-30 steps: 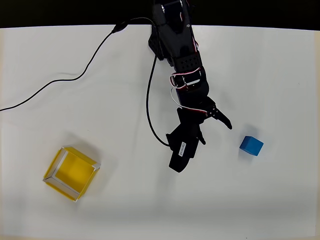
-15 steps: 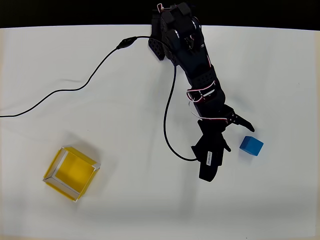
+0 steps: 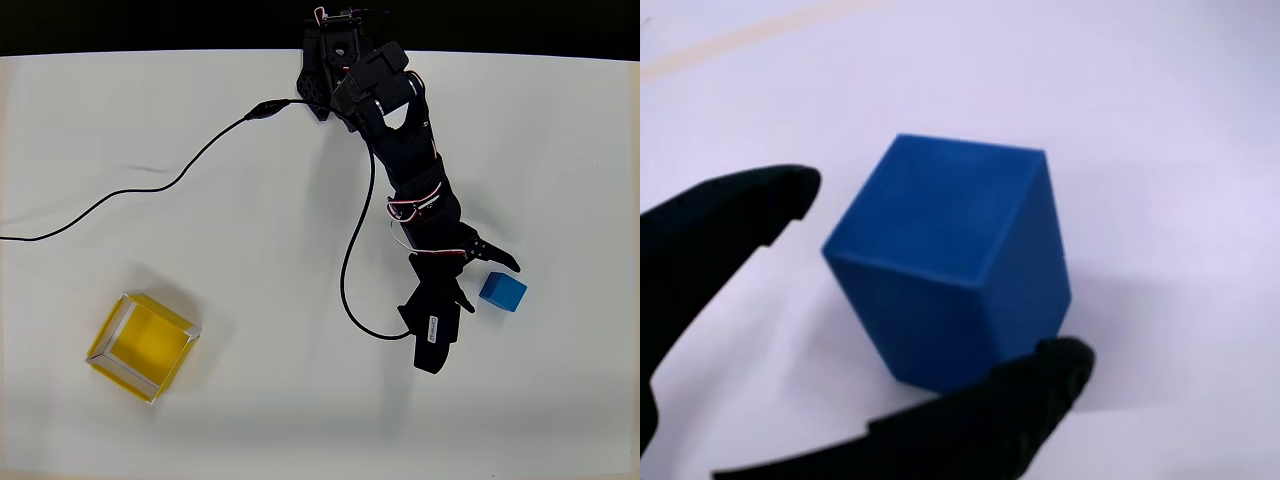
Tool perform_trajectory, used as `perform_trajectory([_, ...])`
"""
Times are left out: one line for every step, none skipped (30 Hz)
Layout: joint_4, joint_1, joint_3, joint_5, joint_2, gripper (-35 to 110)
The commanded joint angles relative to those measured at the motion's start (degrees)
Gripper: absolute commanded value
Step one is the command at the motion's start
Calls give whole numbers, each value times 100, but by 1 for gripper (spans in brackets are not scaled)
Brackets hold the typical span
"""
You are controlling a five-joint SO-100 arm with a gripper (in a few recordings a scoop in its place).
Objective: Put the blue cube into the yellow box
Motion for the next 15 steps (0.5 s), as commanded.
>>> perform_trajectory([-352, -105, -668, -26, -26, 46])
perform_trajectory([-404, -105, -729, -26, -123, 47])
perform_trajectory([-422, -114, -800, -26, -211, 47])
perform_trajectory([-448, -123, -870, -18, -308, 47])
perform_trajectory([-501, -132, -932, -9, -396, 47])
perform_trajectory([-501, -141, -1011, -18, -483, 47])
perform_trajectory([-519, -158, -1081, 0, -562, 47])
perform_trajectory([-554, -176, -1143, 26, -633, 47])
perform_trajectory([-554, -193, -1213, 35, -694, 47])
perform_trajectory([-554, -220, -1283, 70, -765, 46])
perform_trajectory([-545, -229, -1345, 88, -817, 46])
perform_trajectory([-519, -246, -1415, 97, -870, 46])
perform_trajectory([-492, -255, -1494, 114, -932, 46])
perform_trajectory([-466, -272, -1564, 114, -984, 45])
perform_trajectory([-448, -272, -1626, 123, -1046, 44])
